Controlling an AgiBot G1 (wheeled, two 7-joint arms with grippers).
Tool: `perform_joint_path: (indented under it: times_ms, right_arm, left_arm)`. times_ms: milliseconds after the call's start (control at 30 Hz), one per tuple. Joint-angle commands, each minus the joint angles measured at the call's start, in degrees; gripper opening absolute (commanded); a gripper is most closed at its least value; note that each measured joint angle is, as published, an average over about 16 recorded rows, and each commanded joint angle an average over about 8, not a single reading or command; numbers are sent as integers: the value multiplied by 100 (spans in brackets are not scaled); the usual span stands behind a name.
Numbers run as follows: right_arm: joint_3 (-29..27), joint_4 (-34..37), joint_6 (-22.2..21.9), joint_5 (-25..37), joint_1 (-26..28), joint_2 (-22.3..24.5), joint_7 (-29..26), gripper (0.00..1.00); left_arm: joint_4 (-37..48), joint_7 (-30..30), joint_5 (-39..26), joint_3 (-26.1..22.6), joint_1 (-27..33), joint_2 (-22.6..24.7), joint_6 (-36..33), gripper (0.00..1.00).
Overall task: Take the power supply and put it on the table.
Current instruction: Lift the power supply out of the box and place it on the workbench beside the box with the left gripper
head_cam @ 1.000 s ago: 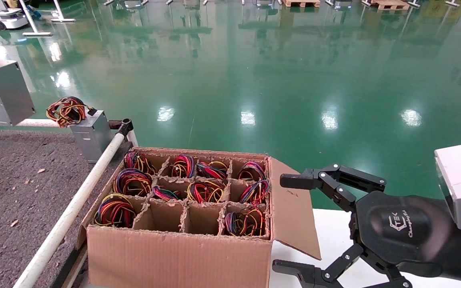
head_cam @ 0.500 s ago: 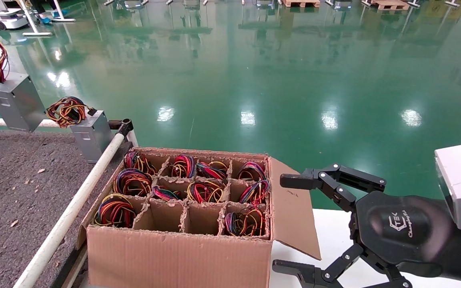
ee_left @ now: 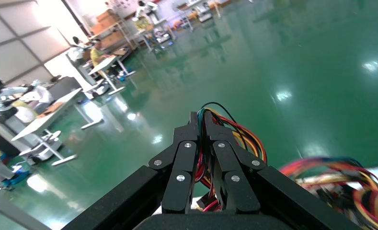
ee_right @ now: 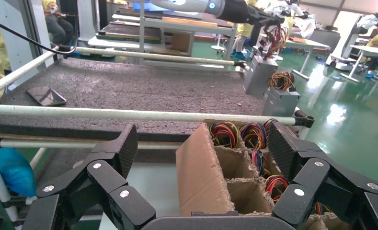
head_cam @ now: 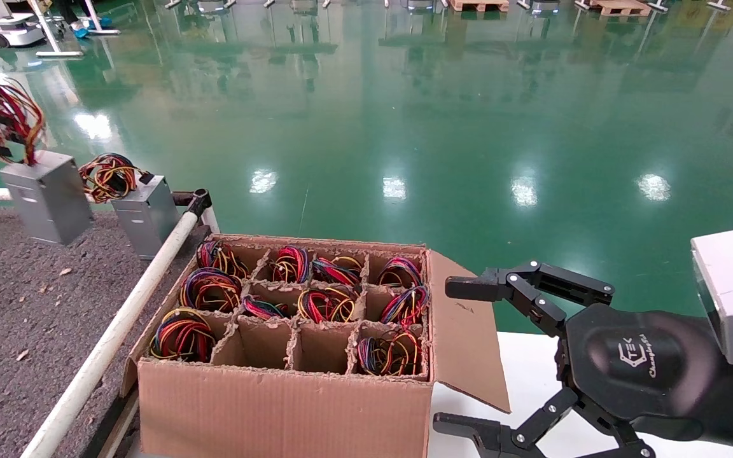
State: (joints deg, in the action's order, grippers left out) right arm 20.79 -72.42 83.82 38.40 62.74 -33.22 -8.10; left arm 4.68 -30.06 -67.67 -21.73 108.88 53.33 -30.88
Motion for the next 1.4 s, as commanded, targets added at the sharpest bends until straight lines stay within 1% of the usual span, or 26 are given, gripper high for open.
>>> perform_joint_path:
  times_ms: [33,267,533,933,1400]
  right_arm:
    - [0,0,0,0,0,0,0,100]
    - [1,0,0,0,0,0,0,100]
    - [1,0,0,-1,0,0,0,100]
    - [2,0,-1,-1,0,1,1,100]
    - [2,0,-1,-2,1,1,1,100]
  left_arm:
    - [58,35,-70,-45,3,-3,-90,0]
    - [271,250,-281,-174,71,12,-282,0]
    - [319,408,-258,-152,32,73,-251,0]
    - [7,388,-19,5,-256,229,127,0]
    - [-289,378,171,138,-524,203,150,0]
